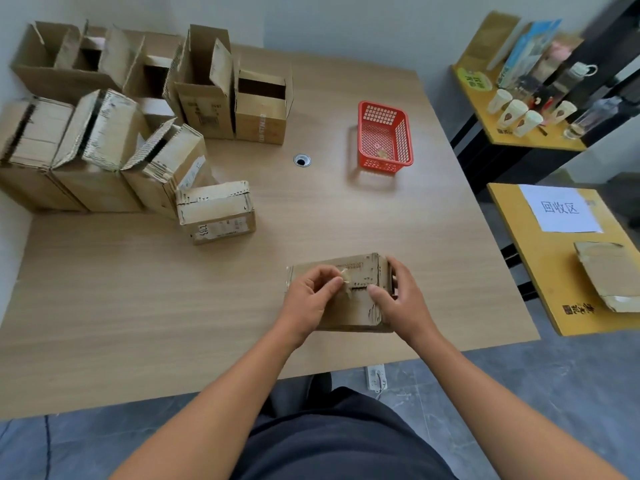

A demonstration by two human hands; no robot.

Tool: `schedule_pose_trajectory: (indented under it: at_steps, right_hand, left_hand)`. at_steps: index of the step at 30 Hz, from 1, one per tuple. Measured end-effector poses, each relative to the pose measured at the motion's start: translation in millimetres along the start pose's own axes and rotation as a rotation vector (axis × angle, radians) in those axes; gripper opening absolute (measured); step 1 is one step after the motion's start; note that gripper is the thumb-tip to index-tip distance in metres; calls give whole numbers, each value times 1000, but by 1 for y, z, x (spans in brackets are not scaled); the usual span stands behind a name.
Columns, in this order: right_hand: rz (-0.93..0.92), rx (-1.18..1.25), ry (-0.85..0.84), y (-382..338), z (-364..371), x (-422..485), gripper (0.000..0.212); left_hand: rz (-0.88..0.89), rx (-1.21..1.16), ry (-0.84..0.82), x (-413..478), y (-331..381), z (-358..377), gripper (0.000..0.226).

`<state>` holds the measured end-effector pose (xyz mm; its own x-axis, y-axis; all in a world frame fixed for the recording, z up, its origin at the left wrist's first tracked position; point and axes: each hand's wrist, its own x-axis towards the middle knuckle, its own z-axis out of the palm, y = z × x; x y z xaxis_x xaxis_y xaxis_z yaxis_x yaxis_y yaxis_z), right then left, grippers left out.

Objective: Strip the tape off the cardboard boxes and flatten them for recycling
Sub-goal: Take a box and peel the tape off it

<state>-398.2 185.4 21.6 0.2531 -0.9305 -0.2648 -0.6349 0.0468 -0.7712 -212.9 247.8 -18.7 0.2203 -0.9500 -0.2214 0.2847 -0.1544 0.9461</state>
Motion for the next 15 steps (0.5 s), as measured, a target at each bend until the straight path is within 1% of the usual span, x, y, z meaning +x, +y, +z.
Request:
schedule_pose_trajectory:
  at_steps: [2,6,8,10,12,15]
  right_hand:
    - [56,85,-43,2,4,5,84]
    - [98,79,-102,14,11,17,87]
    - [88,79,-115,22,11,24,85]
    - [52,56,-139,33,8,32,82]
    - [29,20,-177,46,3,42,78]
    - [3,-40,-240,70,-6,55,73]
  left_hand:
    - [-2,106,-8,2,2,-5,6]
    - [71,527,66,12,-5,-14,12]
    - [114,682,76,13,-11,-16,16]
    - [140,809,81,16,-18,-14,13]
    - [121,886,73,19,-27,-6,13]
    - [48,876,70,25,-37,12,27]
